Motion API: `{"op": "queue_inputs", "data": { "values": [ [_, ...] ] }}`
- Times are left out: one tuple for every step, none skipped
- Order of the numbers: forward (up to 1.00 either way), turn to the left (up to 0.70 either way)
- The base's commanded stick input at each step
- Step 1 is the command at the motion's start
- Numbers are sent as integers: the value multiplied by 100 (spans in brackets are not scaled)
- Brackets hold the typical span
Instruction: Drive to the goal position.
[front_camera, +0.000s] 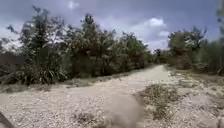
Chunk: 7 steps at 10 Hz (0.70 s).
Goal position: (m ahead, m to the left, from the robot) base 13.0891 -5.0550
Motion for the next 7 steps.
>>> {"op": "queue_inputs", "data": {
  "values": [
    [50,0],
    [50,0],
    [50,0],
    [50,0],
    [50,0],
    [50,0],
    [50,0]
  ]
}}
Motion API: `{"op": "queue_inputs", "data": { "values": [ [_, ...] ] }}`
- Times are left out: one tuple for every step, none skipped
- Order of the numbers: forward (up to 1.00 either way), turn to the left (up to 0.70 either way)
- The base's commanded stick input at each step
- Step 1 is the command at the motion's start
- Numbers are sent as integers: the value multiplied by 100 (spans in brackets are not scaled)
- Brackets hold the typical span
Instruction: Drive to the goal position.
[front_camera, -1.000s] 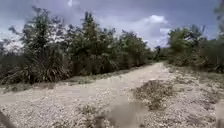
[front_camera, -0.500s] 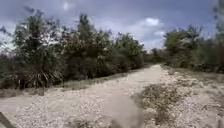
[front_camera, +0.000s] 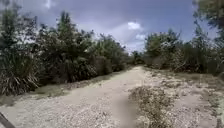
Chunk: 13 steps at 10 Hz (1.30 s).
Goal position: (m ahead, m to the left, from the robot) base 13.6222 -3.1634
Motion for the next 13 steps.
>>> {"op": "queue_inputs", "data": {
  "values": [
    [50,0],
    [50,0],
    [50,0],
    [50,0],
    [50,0],
    [50,0],
    [50,0],
    [50,0],
    [50,0],
    [50,0],
    [50,0],
    [50,0],
    [50,0]
  ]
}}
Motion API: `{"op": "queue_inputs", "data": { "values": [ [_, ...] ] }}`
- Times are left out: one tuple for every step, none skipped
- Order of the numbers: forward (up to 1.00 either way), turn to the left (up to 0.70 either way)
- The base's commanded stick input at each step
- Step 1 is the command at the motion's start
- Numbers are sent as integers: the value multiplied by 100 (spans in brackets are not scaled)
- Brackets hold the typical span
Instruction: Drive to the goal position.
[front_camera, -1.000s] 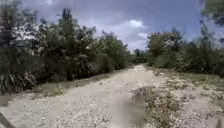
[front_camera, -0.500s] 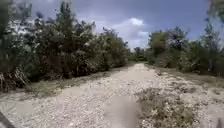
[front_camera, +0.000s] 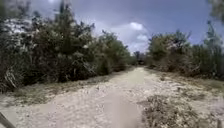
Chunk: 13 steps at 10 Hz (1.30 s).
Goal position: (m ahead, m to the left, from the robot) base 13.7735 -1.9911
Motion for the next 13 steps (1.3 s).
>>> {"op": "queue_inputs", "data": {
  "values": [
    [50,0],
    [50,0],
    [50,-24],
    [50,-50],
    [50,-50],
    [50,-50],
    [50,-27],
    [50,0],
    [50,0],
    [50,0],
    [50,0],
    [50,0],
    [50,0]
  ]
}}
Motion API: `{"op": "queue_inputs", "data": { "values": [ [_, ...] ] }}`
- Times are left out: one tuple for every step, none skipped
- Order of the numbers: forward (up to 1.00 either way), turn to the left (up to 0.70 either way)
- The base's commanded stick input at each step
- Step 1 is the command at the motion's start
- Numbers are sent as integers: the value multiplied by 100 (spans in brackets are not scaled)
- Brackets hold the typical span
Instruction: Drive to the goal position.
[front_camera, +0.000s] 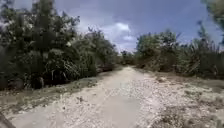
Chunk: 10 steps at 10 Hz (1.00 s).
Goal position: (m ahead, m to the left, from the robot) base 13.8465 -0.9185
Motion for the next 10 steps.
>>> {"op": "queue_inputs", "data": {
  "values": [
    [50,0],
    [50,0],
    [50,0],
    [50,0],
    [50,0],
    [50,0],
    [50,0],
    [50,0],
    [50,0],
    [50,0]
  ]
}}
